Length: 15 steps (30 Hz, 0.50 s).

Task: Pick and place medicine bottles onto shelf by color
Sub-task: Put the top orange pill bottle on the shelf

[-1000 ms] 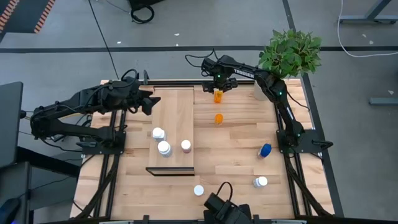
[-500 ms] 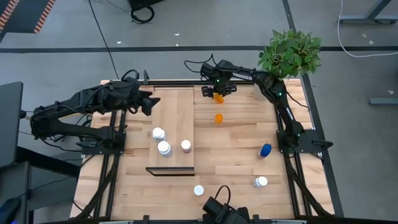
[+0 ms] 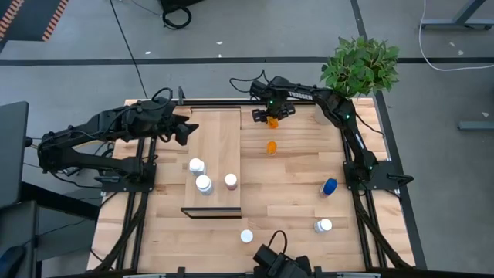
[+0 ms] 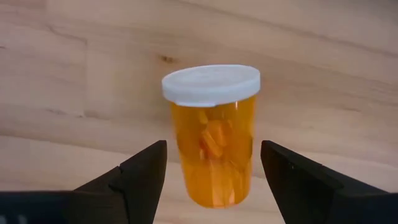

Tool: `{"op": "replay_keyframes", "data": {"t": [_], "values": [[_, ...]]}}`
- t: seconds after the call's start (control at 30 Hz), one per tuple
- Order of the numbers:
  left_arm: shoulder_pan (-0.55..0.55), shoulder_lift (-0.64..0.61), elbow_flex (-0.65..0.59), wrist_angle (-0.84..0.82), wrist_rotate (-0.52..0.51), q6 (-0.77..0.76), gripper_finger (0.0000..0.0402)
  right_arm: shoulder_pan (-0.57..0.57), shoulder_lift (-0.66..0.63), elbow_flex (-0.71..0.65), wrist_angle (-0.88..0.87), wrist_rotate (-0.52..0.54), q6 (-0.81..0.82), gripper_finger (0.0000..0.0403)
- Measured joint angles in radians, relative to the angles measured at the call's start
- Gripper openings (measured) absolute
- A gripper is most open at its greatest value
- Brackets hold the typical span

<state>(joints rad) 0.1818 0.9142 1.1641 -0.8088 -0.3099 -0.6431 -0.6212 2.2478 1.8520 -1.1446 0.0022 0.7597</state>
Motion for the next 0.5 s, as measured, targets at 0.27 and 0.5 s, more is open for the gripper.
{"op": "replay_keyframes", "data": {"t": [0.27,0.5], "values": [[0.0,0.0,0.0,0.0,0.0,-0.001,0.0286,0.002,0.0,-0.012,0.048,-0.002,-0.049,0.0266],[0.0,0.0,0.0,0.0,0.001,-0.002,0.0286,0.003,0.0,-0.012,0.057,-0.002,-0.082,0.0266]]}}
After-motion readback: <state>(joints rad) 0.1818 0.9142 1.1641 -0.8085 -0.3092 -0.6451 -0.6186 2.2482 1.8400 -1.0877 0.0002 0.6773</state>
